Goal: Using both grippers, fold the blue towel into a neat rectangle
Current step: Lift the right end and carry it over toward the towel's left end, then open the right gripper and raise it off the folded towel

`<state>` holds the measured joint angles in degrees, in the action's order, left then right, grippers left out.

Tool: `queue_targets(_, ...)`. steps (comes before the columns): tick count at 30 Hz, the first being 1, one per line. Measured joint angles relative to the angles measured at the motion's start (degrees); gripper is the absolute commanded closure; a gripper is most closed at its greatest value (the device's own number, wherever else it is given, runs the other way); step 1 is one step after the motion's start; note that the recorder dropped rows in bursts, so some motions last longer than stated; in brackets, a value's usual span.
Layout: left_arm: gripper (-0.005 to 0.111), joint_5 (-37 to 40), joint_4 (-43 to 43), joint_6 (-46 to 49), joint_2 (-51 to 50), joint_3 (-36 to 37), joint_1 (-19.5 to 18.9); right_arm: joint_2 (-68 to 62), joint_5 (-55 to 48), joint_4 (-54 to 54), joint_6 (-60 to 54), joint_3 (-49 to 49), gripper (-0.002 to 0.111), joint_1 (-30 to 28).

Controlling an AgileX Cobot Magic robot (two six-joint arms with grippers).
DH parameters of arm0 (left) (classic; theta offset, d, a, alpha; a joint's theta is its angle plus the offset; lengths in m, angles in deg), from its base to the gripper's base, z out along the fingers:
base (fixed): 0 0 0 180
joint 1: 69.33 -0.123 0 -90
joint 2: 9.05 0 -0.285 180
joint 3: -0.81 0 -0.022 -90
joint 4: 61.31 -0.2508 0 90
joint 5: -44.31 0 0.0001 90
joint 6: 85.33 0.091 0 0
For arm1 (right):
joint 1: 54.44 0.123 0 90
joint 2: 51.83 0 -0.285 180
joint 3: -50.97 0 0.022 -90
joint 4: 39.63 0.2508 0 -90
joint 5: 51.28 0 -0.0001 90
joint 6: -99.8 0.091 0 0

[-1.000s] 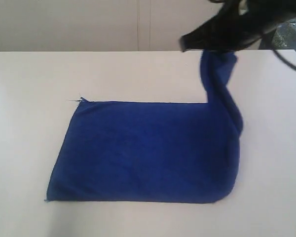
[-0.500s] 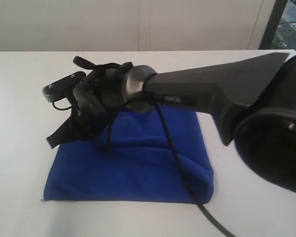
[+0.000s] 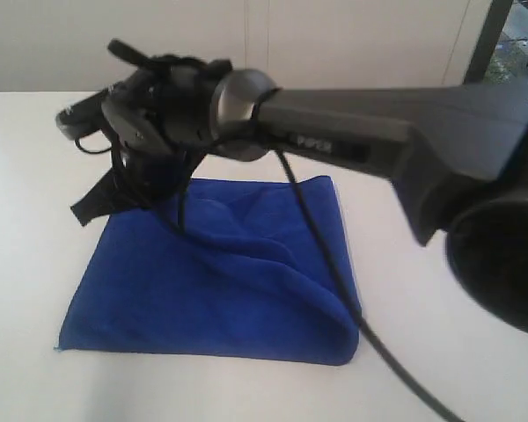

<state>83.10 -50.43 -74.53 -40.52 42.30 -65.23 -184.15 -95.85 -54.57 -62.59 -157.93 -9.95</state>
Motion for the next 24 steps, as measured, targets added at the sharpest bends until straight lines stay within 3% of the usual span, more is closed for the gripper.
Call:
queue_targets(8, 0.107, 0.00, 0.00, 0.00, 0.00, 0.00, 0.00, 8.02, 3.55, 2.00, -1.99, -0.75, 0.108, 0.80)
queue_targets(18, 0.107, 0.00, 0.00, 0.00, 0.00, 0.00, 0.00, -7.48, 11.52, 8.34, -3.23, -0.56, 0.108, 2.10)
queue_targets(24, 0.107, 0.00, 0.00, 0.00, 0.00, 0.00, 0.00, -9.11, 13.56, 8.86, -3.28, -0.56, 0.104, 2.10)
